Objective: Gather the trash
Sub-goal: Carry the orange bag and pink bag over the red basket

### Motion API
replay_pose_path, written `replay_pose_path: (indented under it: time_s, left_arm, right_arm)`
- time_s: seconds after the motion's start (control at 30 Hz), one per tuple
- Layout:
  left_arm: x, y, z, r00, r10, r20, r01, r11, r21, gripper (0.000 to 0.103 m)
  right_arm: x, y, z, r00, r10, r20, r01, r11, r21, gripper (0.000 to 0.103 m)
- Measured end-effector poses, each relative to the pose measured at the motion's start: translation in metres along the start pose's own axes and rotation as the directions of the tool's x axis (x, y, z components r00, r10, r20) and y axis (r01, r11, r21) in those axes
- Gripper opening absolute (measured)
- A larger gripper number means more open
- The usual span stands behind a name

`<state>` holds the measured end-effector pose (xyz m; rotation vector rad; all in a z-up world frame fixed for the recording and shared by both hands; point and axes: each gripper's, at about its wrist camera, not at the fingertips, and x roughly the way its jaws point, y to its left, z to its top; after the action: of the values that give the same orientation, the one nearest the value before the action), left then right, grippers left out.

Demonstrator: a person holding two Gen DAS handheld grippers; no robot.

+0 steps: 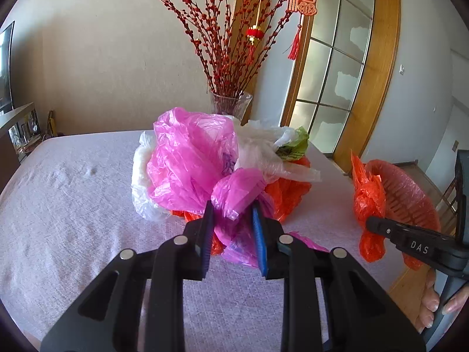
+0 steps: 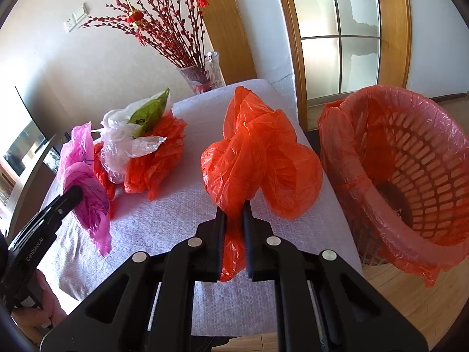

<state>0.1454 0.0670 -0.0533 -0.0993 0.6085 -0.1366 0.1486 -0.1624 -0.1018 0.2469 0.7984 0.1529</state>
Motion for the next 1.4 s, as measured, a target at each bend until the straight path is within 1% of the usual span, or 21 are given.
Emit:
replay_pose_path:
  time_s: [0.2, 0.4, 0.87, 1.17, 1.4]
  left_arm:
    - [-0.018, -0.011, 0.007, 0.999, -0.032, 0.039, 0.031, 0.999, 0.013, 0.025]
    - [-0.024, -0.034, 0.013, 0.996, -0.076, 0.056, 0.073, 0.996, 0.046, 0.025]
    - [-0.018, -0.085, 0.012, 0.985, -0.169, 0.039, 0.164, 0.980, 0.110, 0.025]
    - [-0.003, -0.132, 0.012, 0.968, -0.250, 0.013, 0.245, 0.955, 0.166, 0.025]
    - [0.011, -0.177, 0.012, 0.947, -0.321, -0.017, 0.318, 0.925, 0.208, 0.025]
  right_arm:
    - [-0.008, -0.001, 0.000, 1.000, 0.001, 0.018, -0.001, 1.000, 0.001, 0.012]
    - [-0.020, -0.007, -0.001, 0.999, -0.006, 0.042, 0.006, 1.000, 0.007, 0.012]
    - [-0.053, -0.034, -0.003, 0.992, -0.053, 0.114, 0.049, 0.998, 0.039, 0.012]
    - [-0.077, -0.068, 0.000, 0.979, -0.110, 0.172, 0.095, 0.991, 0.095, 0.012]
    - [-0.094, -0.098, 0.002, 0.963, -0.162, 0.213, 0.130, 0.979, 0.154, 0.012]
